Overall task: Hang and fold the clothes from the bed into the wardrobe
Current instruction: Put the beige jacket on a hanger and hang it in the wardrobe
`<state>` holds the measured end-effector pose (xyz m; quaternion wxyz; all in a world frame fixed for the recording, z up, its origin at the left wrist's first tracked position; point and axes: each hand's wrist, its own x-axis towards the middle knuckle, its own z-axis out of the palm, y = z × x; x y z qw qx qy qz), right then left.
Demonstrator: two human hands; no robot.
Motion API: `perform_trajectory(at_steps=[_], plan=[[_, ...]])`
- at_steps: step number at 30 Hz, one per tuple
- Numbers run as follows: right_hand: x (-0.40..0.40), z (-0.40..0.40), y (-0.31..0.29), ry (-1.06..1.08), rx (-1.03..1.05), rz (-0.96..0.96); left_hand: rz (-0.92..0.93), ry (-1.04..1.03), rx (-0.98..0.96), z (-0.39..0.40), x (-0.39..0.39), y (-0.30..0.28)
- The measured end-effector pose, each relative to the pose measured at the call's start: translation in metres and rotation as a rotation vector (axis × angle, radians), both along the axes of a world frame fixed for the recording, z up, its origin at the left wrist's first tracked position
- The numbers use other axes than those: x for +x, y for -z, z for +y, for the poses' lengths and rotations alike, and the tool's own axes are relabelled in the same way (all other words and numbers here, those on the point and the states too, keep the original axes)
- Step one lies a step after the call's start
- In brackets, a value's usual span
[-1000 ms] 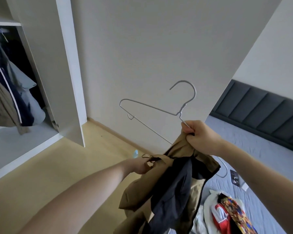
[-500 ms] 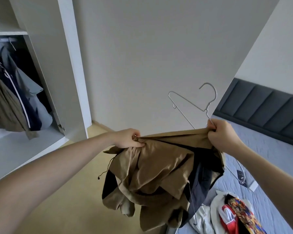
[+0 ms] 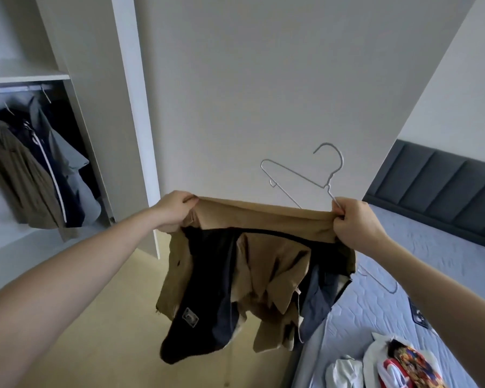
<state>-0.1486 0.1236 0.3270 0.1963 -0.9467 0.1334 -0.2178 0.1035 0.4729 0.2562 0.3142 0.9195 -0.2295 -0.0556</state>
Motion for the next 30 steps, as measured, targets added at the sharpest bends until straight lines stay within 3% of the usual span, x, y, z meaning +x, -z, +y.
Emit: perform_trajectory(at_steps=[6,11,15,20,30], plan=[[0.004,-0.018,0.005,0.117,0.028,0.037,-0.062,0.022,-0.154,-0.016,-0.007,-0.059],[0.001,-0.011,0.005,0.173,0.109,0.042,-0.227,0.037,-0.266,-0.033,-0.01,-0.1],[-0.013,0.004,0.0,0.012,0.185,-0.006,-0.327,0.084,-0.168,-0.045,-0.012,-0.105],[-0.03,0.025,0.001,-0.136,0.305,0.003,-0.291,0.06,-0.076,-0.046,0.003,-0.095],[-0.013,0.05,0.03,-0.195,0.167,0.189,-0.313,0.091,-0.023,-0.042,0.0,-0.11]])
